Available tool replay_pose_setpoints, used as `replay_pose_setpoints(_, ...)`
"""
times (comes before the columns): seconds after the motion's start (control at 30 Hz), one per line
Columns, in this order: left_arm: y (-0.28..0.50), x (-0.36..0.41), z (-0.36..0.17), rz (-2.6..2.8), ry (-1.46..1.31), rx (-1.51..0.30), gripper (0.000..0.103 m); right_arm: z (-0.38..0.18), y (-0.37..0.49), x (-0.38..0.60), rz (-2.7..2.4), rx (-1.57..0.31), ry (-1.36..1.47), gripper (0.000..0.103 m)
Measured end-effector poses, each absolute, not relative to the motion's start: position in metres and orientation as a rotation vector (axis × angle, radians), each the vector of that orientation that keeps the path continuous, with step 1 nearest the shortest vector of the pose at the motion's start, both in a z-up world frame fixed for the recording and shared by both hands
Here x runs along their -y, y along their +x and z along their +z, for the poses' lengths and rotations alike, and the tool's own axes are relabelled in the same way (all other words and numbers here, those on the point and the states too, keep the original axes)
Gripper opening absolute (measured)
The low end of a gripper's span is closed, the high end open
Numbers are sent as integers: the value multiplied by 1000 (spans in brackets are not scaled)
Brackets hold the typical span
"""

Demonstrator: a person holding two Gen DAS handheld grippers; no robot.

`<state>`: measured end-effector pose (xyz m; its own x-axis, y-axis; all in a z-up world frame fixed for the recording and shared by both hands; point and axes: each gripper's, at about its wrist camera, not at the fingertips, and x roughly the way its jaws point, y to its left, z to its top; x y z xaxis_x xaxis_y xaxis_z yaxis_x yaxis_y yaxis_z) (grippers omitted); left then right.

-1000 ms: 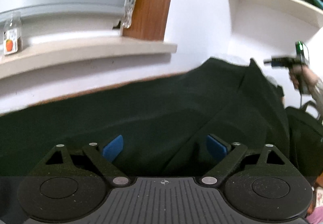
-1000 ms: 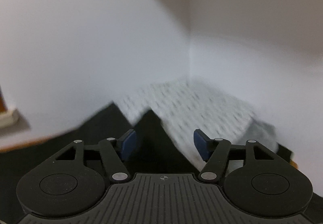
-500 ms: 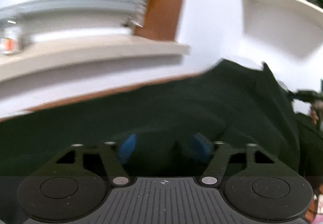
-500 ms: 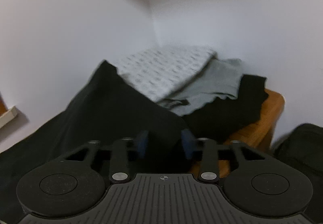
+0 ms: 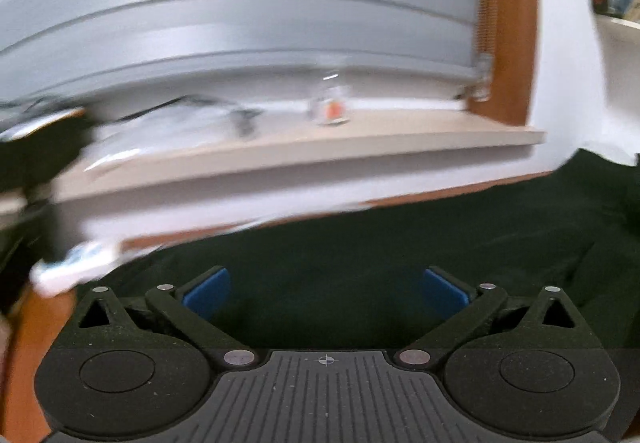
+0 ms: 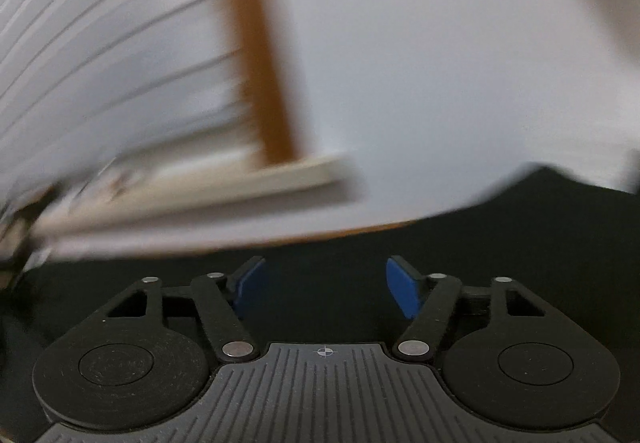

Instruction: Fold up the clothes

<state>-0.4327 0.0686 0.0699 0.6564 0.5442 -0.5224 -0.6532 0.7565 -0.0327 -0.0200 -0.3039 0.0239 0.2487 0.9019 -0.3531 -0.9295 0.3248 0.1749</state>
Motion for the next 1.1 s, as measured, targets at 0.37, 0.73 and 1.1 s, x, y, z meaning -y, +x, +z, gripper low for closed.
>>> replay_pose_setpoints(0.37, -536, -90, 71, 851, -262, -490, 103, 12, -230, 127, 1794, -456, -503, 62)
replay_pose_setpoints(0.73, -582, -100, 70, 909, -328, -444, 103, 17, -277, 93, 1837, -415, -567, 21)
replay_pose_setpoints(1.1, -586, -106, 63, 875, -381, -433, 99, 3, -247, 106, 1731, -430, -568, 22)
